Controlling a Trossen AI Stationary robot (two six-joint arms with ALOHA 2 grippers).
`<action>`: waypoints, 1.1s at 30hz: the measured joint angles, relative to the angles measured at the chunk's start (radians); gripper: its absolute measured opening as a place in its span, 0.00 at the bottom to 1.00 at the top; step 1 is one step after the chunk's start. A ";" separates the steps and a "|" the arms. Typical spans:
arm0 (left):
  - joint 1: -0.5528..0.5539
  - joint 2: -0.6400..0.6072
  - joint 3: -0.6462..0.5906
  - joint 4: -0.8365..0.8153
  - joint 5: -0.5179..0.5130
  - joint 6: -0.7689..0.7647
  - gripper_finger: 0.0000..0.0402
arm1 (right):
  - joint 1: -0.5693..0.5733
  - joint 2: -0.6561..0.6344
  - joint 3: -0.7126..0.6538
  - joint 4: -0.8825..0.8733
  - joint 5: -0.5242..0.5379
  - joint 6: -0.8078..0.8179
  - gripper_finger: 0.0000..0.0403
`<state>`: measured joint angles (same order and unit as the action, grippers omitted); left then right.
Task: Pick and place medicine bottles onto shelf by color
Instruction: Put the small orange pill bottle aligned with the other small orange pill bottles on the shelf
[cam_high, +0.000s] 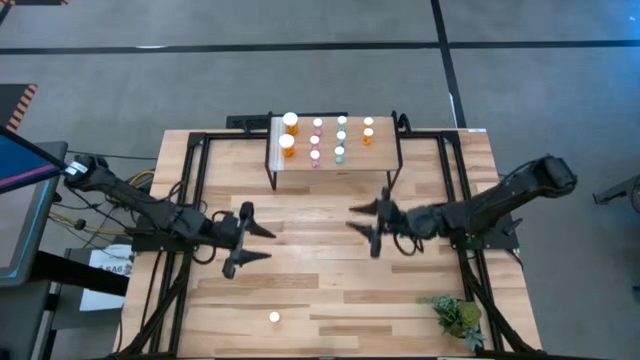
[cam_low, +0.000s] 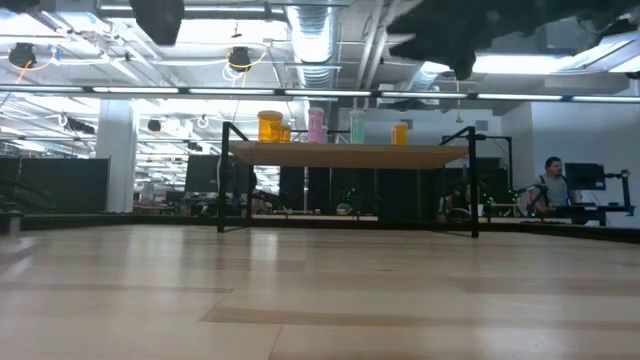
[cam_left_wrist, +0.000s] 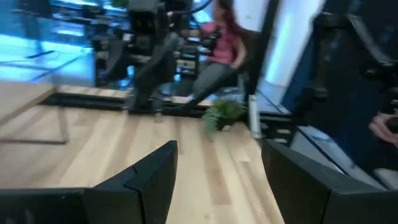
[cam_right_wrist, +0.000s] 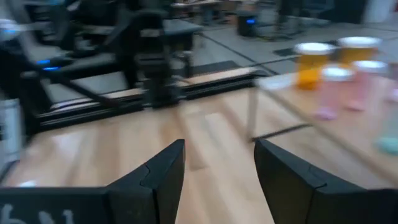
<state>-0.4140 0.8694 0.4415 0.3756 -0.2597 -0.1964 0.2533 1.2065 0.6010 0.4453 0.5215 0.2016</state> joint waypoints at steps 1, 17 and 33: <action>-0.019 0.004 0.011 -0.005 0.002 0.010 0.55 | 0.030 0.019 0.000 0.028 0.000 0.000 0.53; -0.336 0.207 0.132 -0.187 -0.083 -0.026 0.55 | 0.225 0.257 0.055 0.316 0.000 -0.003 0.52; -0.484 0.547 0.132 -0.204 -0.075 -0.290 0.56 | 0.222 0.246 0.070 0.319 0.000 -0.024 0.52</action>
<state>-0.8979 1.4160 0.5732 0.1720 -0.3348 -0.4860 0.4754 1.4528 0.6710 0.7643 0.5213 0.1776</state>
